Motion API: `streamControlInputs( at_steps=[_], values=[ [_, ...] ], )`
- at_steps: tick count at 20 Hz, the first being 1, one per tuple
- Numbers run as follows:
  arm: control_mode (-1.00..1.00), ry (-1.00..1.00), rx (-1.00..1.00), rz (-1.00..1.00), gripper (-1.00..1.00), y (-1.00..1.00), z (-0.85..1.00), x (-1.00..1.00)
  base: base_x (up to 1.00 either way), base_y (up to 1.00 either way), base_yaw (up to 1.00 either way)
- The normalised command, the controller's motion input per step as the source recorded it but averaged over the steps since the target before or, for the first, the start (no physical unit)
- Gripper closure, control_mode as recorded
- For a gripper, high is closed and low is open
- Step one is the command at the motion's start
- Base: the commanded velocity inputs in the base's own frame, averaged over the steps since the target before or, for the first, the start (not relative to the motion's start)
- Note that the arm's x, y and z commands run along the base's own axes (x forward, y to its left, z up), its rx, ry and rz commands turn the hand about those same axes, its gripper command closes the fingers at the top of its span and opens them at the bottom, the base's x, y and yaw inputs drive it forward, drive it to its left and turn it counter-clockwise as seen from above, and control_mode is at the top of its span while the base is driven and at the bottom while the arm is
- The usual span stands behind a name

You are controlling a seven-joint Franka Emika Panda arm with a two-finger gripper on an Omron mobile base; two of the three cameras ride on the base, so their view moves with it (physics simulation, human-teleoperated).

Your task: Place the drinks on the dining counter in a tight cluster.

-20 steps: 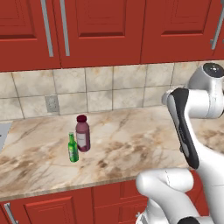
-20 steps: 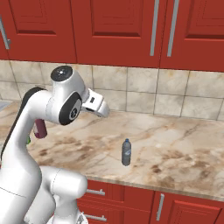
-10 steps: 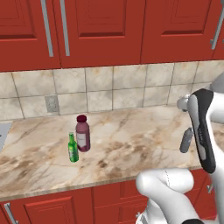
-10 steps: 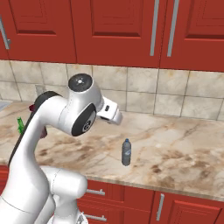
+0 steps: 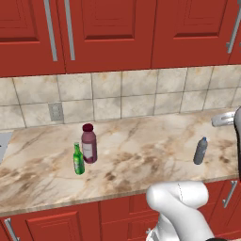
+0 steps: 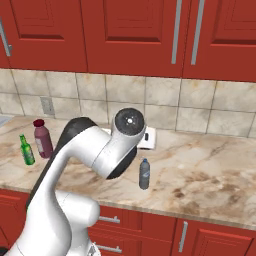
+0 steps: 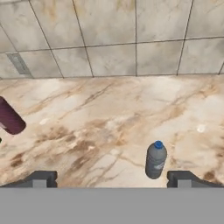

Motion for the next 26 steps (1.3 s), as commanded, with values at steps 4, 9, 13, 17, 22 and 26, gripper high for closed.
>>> streamControlInputs(
  at_steps=[4, 9, 13, 17, 22, 26],
  values=[
    [-1.0, -0.11, 0.0, 0.28, -1.0, -0.31, -0.21, -0.18, 0.0, 0.0, 0.0],
    [-1.0, -0.09, 0.0, 0.3, -1.0, -0.26, -0.25, -0.11, 0.0, 0.0, 0.0],
    [-1.0, -0.08, -0.05, 0.28, -1.0, -0.1, -0.32, -0.01, 0.0, 0.0, 0.0],
    [-1.0, -0.15, -0.01, 0.31, -1.0, -0.09, -0.29, 0.0, 0.0, 0.0, 0.0],
    [-1.0, -0.18, 0.0, 0.26, -1.0, -0.1, -0.22, -0.02, 0.0, 0.0, 0.0],
    [-1.0, -0.1, 0.0, 0.16, -1.0, -0.01, -0.23, 0.02, 0.0, 0.0, 0.0]
  ],
)
